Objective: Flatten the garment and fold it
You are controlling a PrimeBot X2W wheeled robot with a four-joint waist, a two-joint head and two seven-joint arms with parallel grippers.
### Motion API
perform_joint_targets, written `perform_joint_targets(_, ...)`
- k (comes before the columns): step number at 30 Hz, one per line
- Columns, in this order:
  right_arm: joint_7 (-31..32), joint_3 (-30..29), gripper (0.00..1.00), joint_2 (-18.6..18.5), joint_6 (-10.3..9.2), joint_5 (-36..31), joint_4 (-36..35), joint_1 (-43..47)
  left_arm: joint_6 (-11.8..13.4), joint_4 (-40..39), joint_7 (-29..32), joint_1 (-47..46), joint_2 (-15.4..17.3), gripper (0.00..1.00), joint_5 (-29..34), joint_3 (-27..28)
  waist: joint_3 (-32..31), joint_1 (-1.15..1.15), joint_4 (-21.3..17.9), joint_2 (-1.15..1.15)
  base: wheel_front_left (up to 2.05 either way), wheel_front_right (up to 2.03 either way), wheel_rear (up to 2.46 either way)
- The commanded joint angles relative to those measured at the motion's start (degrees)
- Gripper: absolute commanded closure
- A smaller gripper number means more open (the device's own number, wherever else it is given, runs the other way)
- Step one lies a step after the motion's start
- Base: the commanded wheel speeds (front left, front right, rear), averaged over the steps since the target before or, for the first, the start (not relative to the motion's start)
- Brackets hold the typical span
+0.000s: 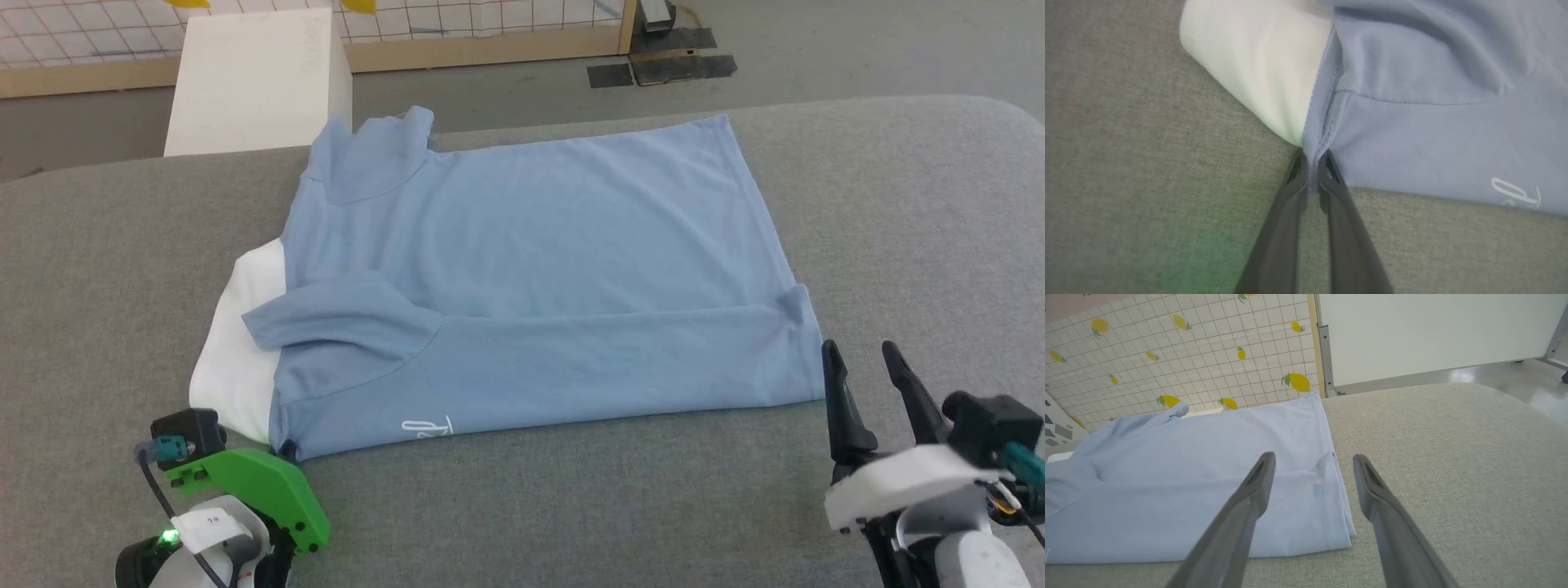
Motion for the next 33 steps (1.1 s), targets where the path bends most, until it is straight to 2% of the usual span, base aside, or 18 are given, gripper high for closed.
perform_joint_targets(1,1.85,-0.43,0.0,0.1,-0.09,-0.38,1.29,-1.89,-0.32,0.34,-0.27,0.05,-0.45,1.0,-0.39,-0.44,0.2,0.0,0.27,0.0,0.0,0.0,0.0)
perform_joint_targets(3,6.01,-1.62,0.0,0.1,-0.09,-0.42,3.83,-3.97,-0.5,0.29,-0.73,-0.09,-0.57,1.0,-0.37,-0.53,0.33,0.0,0.52,0.0,0.0,0.0,0.0)
perform_joint_targets(8,21.65,-6.66,0.0,0.11,-0.09,-0.7,11.49,-10.04,-1.06,0.25,-1.33,-0.75,-0.59,1.0,-0.01,-1.16,0.69,0.0,1.42,0.0,0.0,0.0,0.0)
perform_joint_targets(15,38.78,-9.38,0.0,0.11,-0.09,-4.49,16.81,-15.29,-2.02,0.5,-2.16,-1.79,-0.9,1.0,0.26,-2.06,1.68,0.0,2.77,0.0,0.0,0.0,0.0)
perform_joint_targets(16,41.46,-9.72,0.02,0.11,-0.09,-4.87,17.41,-15.62,-2.19,0.65,-2.35,-1.9,-0.98,1.0,0.29,-2.2,1.76,0.0,2.94,0.0,0.0,0.0,0.0)
perform_joint_targets(17,43.34,-9.91,0.26,0.11,-0.09,-5.05,17.64,-15.82,-2.32,0.74,-2.49,-1.96,-1.04,1.0,0.3,-2.31,1.8,0.0,3.1,0.0,0.0,0.0,0.0)
perform_joint_targets(18,45.15,-10.01,0.68,0.11,-0.09,-5.27,17.56,-16.02,-2.47,0.85,-2.62,-2.01,-1.12,1.0,0.28,-2.43,1.83,0.0,3.28,0.0,0.0,0.0,0.0)
perform_joint_targets(20,47.32,-10.02,1.0,0.11,-0.09,-5.35,16.88,-16.07,-2.67,1.0,-3.09,-2.11,-1.13,1.0,0.42,-2.58,1.79,0.0,3.55,0.0,0.0,0.0,0.0)
perform_joint_targets(23,47.52,-10.0,1.0,0.11,-0.09,-5.48,14.62,-15.39,-2.93,1.06,-4.4,-2.15,-1.01,1.0,0.87,-2.66,1.41,0.0,3.9,0.0,0.0,0.0,0.0)
perform_joint_targets(27,41.71,-10.27,1.0,0.11,-0.09,-5.0,10.26,-13.55,-3.07,0.74,-8.21,-2.29,-0.7,1.0,2.29,-2.42,0.18,0.0,4.23,0.0,0.0,0.0,0.0)
perform_joint_targets(33,34.62,-10.95,1.0,0.11,-0.09,-1.29,2.56,-7.01,-1.09,-2.13,-10.36,1.02,0.59,1.0,4.34,-2.43,-2.28,0.0,3.65,0.0,0.0,0.0,0.0)
